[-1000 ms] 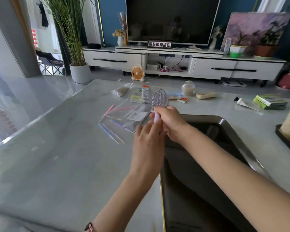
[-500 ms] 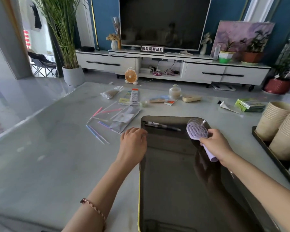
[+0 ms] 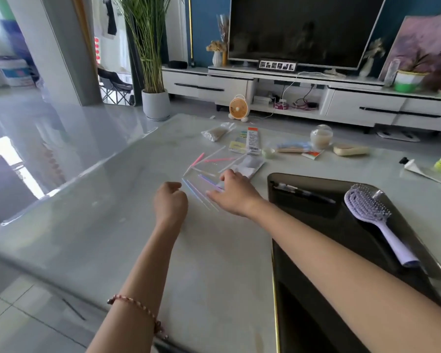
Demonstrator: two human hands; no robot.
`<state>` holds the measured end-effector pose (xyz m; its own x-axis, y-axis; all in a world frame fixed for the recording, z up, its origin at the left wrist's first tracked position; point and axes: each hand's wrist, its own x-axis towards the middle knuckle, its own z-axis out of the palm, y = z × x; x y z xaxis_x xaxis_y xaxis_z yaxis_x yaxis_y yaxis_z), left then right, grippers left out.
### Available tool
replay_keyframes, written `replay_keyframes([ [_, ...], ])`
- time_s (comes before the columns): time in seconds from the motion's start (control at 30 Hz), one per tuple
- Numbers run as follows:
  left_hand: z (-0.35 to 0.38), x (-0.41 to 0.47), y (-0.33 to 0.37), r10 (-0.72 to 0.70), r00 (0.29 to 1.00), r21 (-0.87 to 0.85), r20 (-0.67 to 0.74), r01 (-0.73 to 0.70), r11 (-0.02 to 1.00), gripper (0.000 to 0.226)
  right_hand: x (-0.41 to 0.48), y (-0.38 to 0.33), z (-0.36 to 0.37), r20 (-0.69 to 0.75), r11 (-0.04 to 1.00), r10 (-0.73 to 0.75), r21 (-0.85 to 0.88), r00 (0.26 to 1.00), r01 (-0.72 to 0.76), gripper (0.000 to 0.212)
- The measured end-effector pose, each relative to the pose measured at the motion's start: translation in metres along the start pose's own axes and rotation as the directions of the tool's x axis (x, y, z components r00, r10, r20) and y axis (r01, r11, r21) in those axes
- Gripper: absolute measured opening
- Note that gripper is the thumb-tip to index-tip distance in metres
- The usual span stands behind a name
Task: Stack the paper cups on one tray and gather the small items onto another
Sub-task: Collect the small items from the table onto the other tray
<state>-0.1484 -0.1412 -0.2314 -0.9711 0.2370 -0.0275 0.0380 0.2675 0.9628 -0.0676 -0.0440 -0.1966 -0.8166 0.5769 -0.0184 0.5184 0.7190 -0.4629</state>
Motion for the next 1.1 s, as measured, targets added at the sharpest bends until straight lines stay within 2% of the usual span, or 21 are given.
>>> replay_keyframes([
  [0.1, -0.002, 0.006, -0.004, -0.018, 1.0, -0.063, 0.025, 0.019, 0.998, 0.042, 0.02, -0.01, 0.023, -0.021, 0.972, 0.125, -0.197, 0.992, -0.127, 0.078],
  [0.17, -0.002, 0.008, -0.005, -0.034, 0.999, -0.098, 0.037, 0.038, 0.994, 0.041, 0.024, -0.014, 0.029, -0.032, 0.96, 0.161, -0.227, 0.986, -0.164, 0.075],
  [0.33, 0.001, 0.011, 0.003, -0.079, 0.993, -0.186, 0.086, 0.094, 0.978, 0.032, 0.024, -0.025, 0.027, 0.046, 0.972, 0.126, -0.207, 0.991, -0.114, 0.048],
  [0.5, 0.001, 0.018, 0.001, -0.163, 0.978, -0.293, 0.129, 0.194, 0.936, 0.034, 0.024, -0.033, 0.014, 0.096, 0.949, 0.09, -0.309, 0.991, -0.056, 0.012],
  [0.57, 0.0, 0.021, 0.0, -0.195, 0.97, -0.333, 0.148, 0.234, 0.914, 0.032, 0.025, -0.034, 0.014, 0.1, 0.939, 0.08, -0.341, 0.992, -0.041, 0.029],
  [0.63, -0.001, 0.022, -0.001, -0.215, 0.964, -0.344, 0.16, 0.258, 0.903, 0.031, 0.026, -0.031, 0.015, 0.091, 0.945, 0.068, -0.326, 0.994, -0.035, 0.033],
  [0.73, -0.003, 0.022, 0.0, -0.232, 0.957, -0.355, 0.173, 0.28, 0.892, 0.031, 0.021, -0.025, 0.014, 0.115, 0.961, 0.103, -0.269, 0.988, -0.069, 0.035],
  [0.87, -0.004, 0.018, 0.001, -0.241, 0.95, -0.362, 0.199, 0.3, 0.882, 0.029, 0.016, -0.018, 0.01, 0.177, 0.976, 0.154, -0.179, 0.972, -0.122, 0.02],
  [0.93, -0.005, 0.013, 0.002, -0.219, 0.956, -0.355, 0.194, 0.276, 0.893, 0.028, 0.016, -0.013, 0.009, 0.168, 0.978, 0.206, 0.003, 0.964, -0.21, 0.024],
  [1.0, -0.005, 0.007, 0.006, -0.201, 0.953, -0.366, 0.227, 0.275, 0.889, 0.028, 0.013, -0.01, 0.003, 0.189, 0.925, 0.227, 0.263, 0.955, -0.272, 0.023],
  [1.1, -0.004, -0.006, 0.016, -0.199, 0.884, -0.36, 0.422, 0.365, 0.858, 0.026, -0.001, -0.016, -0.006, 0.283, 0.821, 0.126, 0.508, 0.951, -0.26, 0.022],
])
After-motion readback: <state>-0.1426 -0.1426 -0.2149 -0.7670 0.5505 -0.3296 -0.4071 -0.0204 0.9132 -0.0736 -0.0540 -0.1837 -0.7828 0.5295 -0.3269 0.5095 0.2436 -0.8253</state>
